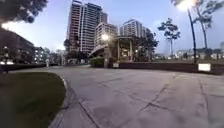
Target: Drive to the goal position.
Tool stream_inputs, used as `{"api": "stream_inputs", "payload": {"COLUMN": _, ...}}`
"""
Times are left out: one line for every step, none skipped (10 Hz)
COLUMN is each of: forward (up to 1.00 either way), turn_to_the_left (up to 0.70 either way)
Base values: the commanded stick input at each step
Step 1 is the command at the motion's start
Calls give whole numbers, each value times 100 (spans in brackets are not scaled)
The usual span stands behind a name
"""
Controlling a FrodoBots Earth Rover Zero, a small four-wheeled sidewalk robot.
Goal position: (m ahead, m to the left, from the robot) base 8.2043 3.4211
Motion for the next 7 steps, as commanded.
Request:
{"api": "stream_inputs", "payload": {"forward": 70, "turn_to_the_left": 16}}
{"api": "stream_inputs", "payload": {"forward": 70, "turn_to_the_left": 32}}
{"api": "stream_inputs", "payload": {"forward": 70, "turn_to_the_left": 35}}
{"api": "stream_inputs", "payload": {"forward": 70, "turn_to_the_left": 35}}
{"api": "stream_inputs", "payload": {"forward": 70, "turn_to_the_left": 35}}
{"api": "stream_inputs", "payload": {"forward": 70, "turn_to_the_left": 31}}
{"api": "stream_inputs", "payload": {"forward": 70, "turn_to_the_left": 20}}
